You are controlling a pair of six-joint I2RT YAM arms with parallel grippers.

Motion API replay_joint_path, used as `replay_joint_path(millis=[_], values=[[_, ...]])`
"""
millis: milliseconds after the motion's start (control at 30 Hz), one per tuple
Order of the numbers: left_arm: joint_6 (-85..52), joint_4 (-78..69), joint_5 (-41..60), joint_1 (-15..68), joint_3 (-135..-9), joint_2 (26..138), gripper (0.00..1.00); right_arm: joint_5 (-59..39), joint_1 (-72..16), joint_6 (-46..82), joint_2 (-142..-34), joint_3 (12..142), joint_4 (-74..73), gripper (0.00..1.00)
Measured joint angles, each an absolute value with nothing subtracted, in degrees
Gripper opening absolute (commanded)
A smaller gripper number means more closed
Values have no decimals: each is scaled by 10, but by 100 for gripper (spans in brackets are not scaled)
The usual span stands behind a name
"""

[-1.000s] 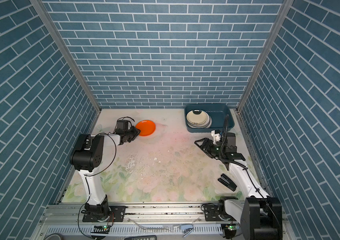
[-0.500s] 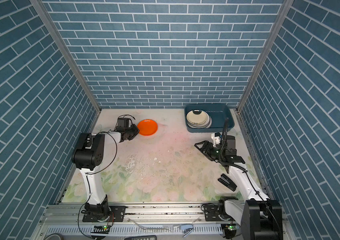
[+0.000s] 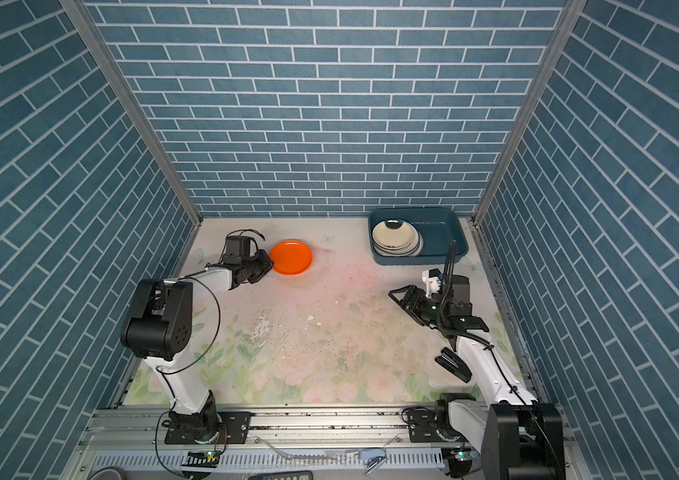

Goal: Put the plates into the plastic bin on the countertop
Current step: 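Grip the orange plate's rim with the left gripper and tilt it up, then carry the orange plate toward the right gripper with the left gripper while the right approaches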

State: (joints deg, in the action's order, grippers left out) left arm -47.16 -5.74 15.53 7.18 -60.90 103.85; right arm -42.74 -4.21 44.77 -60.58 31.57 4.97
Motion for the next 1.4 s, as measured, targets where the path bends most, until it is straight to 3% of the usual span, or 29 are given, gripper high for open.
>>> replay_joint_path(millis=[367, 633, 1133, 1400], values=[[-474, -28, 147, 146, -496, 857, 0, -437, -51, 477, -564, 290, 16, 72], [-502, -29, 118, 226, -454, 796, 0, -433, -103, 482, -562, 290, -1, 72], [-557, -123, 105, 346, -427, 833, 0, -391, -210, 543, -662, 291, -135, 70], [-577, -167, 113, 371, -427, 869, 0, -371, -240, 558, -715, 292, -170, 60]])
